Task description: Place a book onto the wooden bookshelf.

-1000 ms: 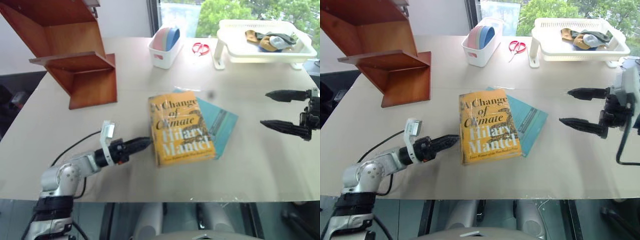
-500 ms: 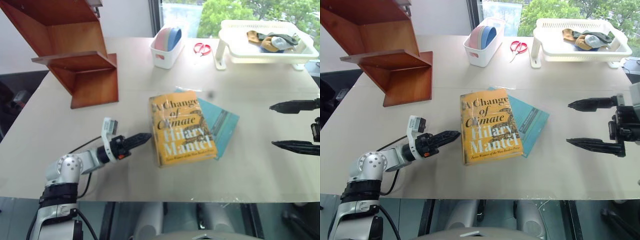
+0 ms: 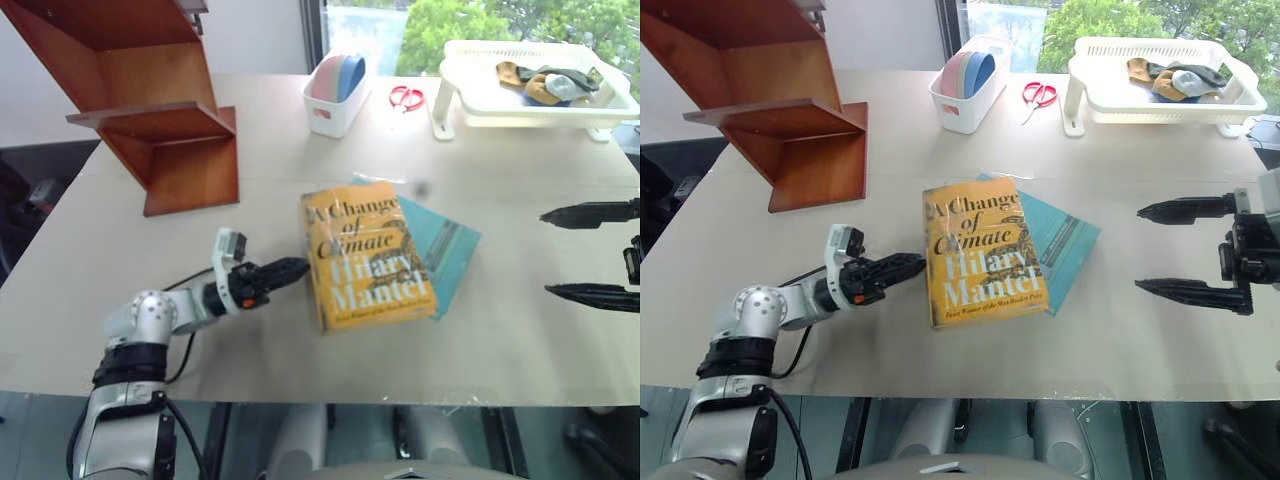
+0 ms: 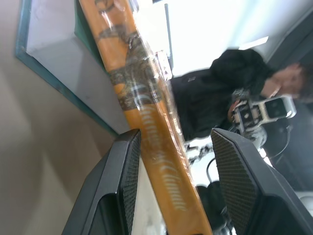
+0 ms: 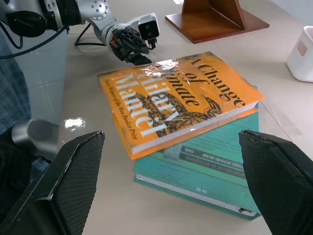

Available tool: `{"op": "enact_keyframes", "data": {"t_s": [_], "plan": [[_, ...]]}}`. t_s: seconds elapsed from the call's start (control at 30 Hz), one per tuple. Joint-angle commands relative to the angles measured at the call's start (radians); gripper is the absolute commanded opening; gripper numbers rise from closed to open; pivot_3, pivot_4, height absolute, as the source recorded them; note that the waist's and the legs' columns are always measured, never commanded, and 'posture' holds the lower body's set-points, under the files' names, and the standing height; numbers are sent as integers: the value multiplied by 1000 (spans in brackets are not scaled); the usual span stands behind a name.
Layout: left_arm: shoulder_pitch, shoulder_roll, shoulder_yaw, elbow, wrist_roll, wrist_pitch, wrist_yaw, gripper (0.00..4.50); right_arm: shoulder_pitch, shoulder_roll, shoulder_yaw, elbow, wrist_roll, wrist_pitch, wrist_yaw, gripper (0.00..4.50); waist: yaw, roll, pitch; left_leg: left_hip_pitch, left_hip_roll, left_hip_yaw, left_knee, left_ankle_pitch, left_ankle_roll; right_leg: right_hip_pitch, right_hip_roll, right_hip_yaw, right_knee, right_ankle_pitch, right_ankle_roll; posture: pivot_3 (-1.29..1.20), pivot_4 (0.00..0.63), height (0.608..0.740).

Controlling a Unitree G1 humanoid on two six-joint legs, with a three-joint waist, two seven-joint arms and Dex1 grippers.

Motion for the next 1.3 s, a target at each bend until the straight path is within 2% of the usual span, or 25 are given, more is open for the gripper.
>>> {"op": "enact_keyframes", "data": {"t_s": [0.03, 0.13, 0.17, 0.23, 0.3, 0.37, 0.63, 0.8, 0.93, 1.07, 1.13, 1.3], "plan": [[-50, -19, -49, 26, 50, -42, -49, 2420, 0, 8, -19, -8, 3, -18, -10, 4500, 1, 0, 0, 0, 0, 0, 0, 0, 0, 0, 0, 0, 0, 0, 0, 0, 150, 740], [-75, -31, -69, 40, 77, -67, -74, 2420, 14, 15, -29, -17, 2, -18, -17, 4500, 0, 0, 0, 0, 0, 0, 0, 0, 0, 0, 0, 0, 0, 0, 0, 0, 150, 740], [-79, -34, -67, 47, 80, -69, -79, 2037, 22, 17, -33, -21, 1, -20, -19, 4500, 0, 0, 0, 0, 0, 0, 0, 0, 0, 0, 0, 0, 0, 0, 0, 0, 150, 740], [-83, -36, -67, 56, 82, -72, -95, 1614, 34, 20, -42, -29, 5, -19, -26, 4500, -2, 0, 0, 0, 0, 0, 0, 0, 0, 0, 0, 0, 0, 0, 0, 0, 150, 740], [-87, -37, -69, 64, 87, -73, -110, 634, 44, 22, -49, -36, 8, -18, -33, 4500, -2, 0, 0, 0, 0, 0, 0, 0, 0, 0, 0, 0, 0, 0, 0, 0, 150, 740], [-91, -35, -74, 69, 95, -74, -122, 48, 53, 25, -54, -40, 8, -22, -36, 4500, -1, 0, 0, 0, 0, 0, 0, 0, 0, 0, 0, 0, 0, 0, 0, 0, 150, 740], [-94, -49, -48, 30, 98, -86, -105, 48, 57, 33, -40, -33, 0, -36, -46, 4500, -1, 0, 0, 0, 0, 0, 0, 0, 0, 0, 0, 0, 0, 0, 0, 0, 150, 740], [-83, 16, 35, -221, 16, -52, -64, 48, 25, 44, -30, 16, 3, -54, -47, 4500, -2, 0, 0, -1, 0, -1, 1, 0, 0, 0, 0, 0, 0, 0, 0, 0, 150, 740], [-226, 69, 123, -392, -21, -73, 62, 48, -55, 93, 1, 144, 32, -49, -47, 4500, 1, -2, 1, 0, 1, -1, 1, 0, 0, 1, 0, -1, 0, 0, 0, 0, 150, 740], [-352, 165, 92, -463, 50, -141, 90, 48, -175, 137, 22, 312, 57, -35, -28, 4500, -3, -2, 1, 1, -1, -1, 2, 0, 0, 3, 0, -1, -1, 1, 1, 0, 150, 740], [-435, 232, 57, -477, 108, -197, 77, 48, -254, 137, 53, 463, 9, -83, 11, 4500, -5, -2, 2, 1, -1, 0, 1, 0, 0, 3, 0, 0, -2, 1, 1, 0, 150, 740], [-586, 412, -100, -429, 376, -445, -10, 48, -478, 164, 72, 743, 34, -60, 99, 4500, -11, -1, 5, 0, -2, 2, -1, 0, 0, -1, 2, 1, -1, 1, 1, 0, 150, 740]]}}
